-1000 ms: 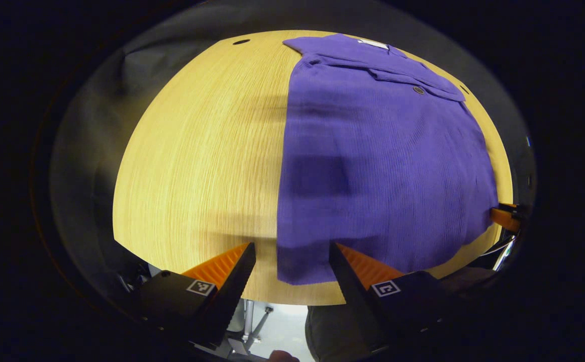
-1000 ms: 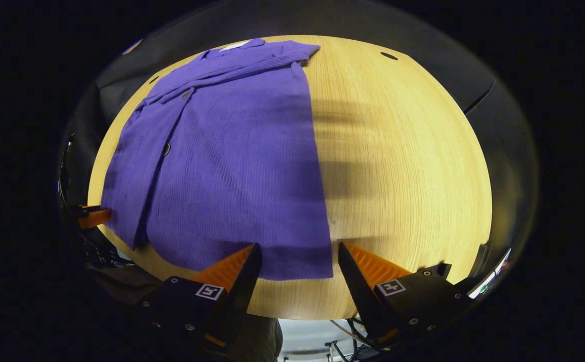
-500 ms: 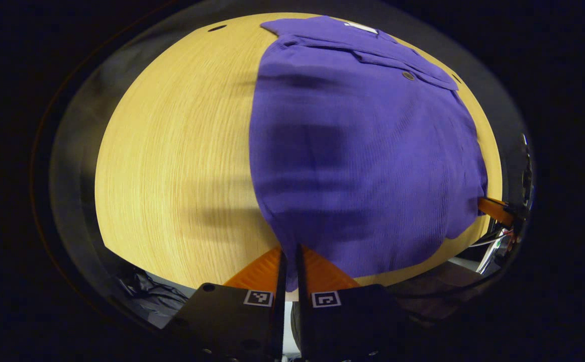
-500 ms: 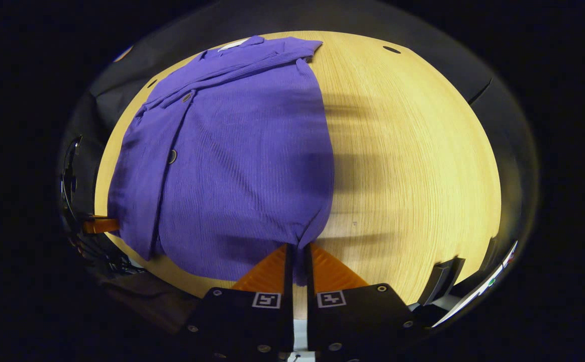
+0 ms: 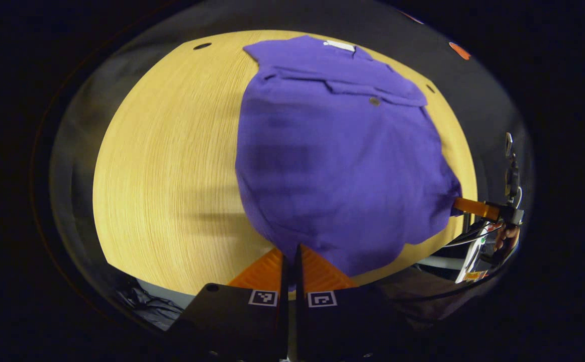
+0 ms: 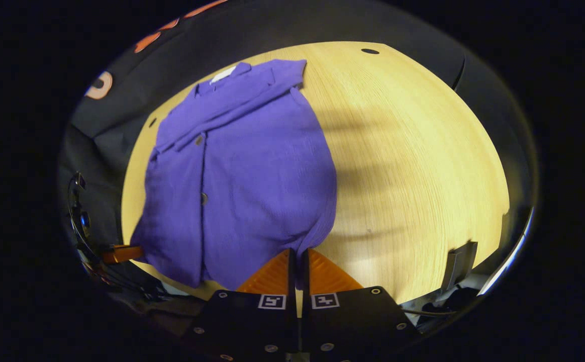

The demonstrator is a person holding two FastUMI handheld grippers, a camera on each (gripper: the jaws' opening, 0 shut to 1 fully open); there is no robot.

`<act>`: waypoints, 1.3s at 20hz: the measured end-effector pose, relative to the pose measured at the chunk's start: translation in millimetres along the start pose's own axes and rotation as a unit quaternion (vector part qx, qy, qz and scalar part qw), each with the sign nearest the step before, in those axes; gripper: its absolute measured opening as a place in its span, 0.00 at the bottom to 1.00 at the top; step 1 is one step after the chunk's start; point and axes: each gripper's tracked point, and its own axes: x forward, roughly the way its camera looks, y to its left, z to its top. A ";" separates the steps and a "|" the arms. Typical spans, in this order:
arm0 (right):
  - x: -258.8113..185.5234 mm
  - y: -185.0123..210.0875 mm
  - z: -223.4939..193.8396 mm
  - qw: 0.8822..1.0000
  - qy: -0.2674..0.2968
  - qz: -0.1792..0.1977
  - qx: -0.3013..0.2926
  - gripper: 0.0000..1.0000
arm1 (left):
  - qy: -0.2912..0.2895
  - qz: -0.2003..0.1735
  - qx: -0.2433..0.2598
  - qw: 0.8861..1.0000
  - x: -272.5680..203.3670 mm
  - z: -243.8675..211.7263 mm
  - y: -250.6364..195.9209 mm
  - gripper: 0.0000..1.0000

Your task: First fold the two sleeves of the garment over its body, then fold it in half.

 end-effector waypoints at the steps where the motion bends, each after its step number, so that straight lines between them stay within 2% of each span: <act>1: -4.5 6.1 10.6 1.000 -0.014 0.003 0.001 0.04 | -0.009 -0.006 0.007 1.000 -7.3 11.6 -3.1 0.07; 9: -42.9 50.9 82.4 0.995 -0.090 -0.017 -0.036 0.04 | -0.065 -0.044 0.049 0.996 -37.5 98.5 -4.3 0.07; 15: -62.7 73.9 143.3 0.988 -0.139 -0.044 -0.059 0.04 | -0.105 -0.050 0.080 0.990 -63.6 168.2 3.0 0.07; 19: -70.2 82.5 180.0 0.984 -0.155 -0.043 -0.079 0.04 | -0.137 -0.034 0.084 0.986 -71.3 215.6 1.7 0.07; 26: -50.4 84.8 258.6 0.978 -0.168 -0.017 -0.123 0.04 | -0.176 0.003 0.041 0.984 -81.9 294.3 9.1 0.08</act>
